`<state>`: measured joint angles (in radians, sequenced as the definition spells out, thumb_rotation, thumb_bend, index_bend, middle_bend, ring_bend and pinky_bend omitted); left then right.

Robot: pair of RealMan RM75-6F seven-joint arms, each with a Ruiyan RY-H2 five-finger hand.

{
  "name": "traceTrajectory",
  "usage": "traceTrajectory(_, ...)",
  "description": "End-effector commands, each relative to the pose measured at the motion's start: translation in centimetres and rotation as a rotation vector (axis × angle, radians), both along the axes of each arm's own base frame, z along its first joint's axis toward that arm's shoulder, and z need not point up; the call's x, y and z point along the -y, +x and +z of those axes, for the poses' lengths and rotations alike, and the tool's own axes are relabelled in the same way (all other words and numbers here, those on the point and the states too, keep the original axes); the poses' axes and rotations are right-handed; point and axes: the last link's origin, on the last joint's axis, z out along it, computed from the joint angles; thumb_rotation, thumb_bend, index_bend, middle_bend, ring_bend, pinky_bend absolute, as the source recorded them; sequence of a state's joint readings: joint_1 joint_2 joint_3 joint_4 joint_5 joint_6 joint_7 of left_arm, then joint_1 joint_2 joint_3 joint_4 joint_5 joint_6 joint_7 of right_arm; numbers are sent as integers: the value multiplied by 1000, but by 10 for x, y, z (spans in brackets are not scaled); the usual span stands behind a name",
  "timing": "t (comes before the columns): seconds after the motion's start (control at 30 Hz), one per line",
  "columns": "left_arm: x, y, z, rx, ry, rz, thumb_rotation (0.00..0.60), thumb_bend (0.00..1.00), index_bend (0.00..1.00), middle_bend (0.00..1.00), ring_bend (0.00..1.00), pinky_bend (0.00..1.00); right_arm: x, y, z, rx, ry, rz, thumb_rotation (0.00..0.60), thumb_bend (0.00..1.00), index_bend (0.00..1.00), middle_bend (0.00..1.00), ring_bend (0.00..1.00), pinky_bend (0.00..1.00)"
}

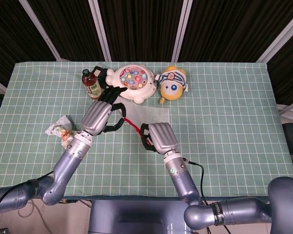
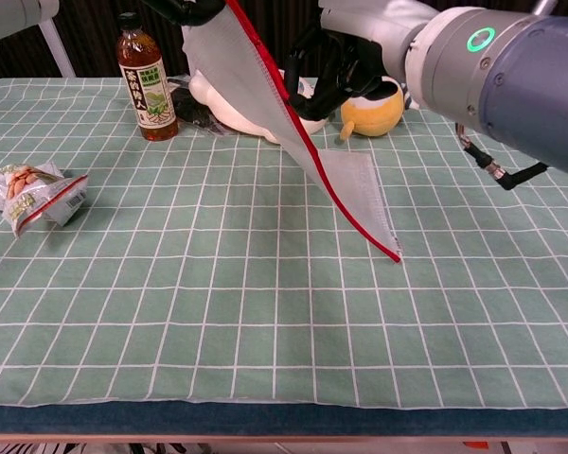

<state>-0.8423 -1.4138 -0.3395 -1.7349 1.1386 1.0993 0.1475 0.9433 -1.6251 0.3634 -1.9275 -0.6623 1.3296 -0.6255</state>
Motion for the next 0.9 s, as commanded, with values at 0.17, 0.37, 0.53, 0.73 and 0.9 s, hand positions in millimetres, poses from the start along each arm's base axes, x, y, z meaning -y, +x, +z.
traceTrajectory(0.17,-4,6,11,42,27,1,600,421,607,84,0,0,5,-10,2,-20,-15,-29,600,606,629,1000,1000,977)
traceTrajectory(0.37,-5,6,20,56,47,2,600,421,609,85,0,0,13,-27,7,-55,-39,-64,600,606,629,1000,1000,977)
traceTrajectory(0.53,-4,3,26,63,54,4,600,421,610,86,0,0,21,-43,14,-80,-66,-99,600,606,629,1000,1000,977)
traceTrajectory(0.73,0,1,33,70,57,1,600,421,610,86,0,0,32,-68,31,-106,-114,-159,600,607,629,1000,1000,977)
traceTrajectory(0.9,2,-1,37,72,61,1,600,421,610,87,0,0,40,-88,47,-127,-153,-212,600,606,629,1000,1000,977)
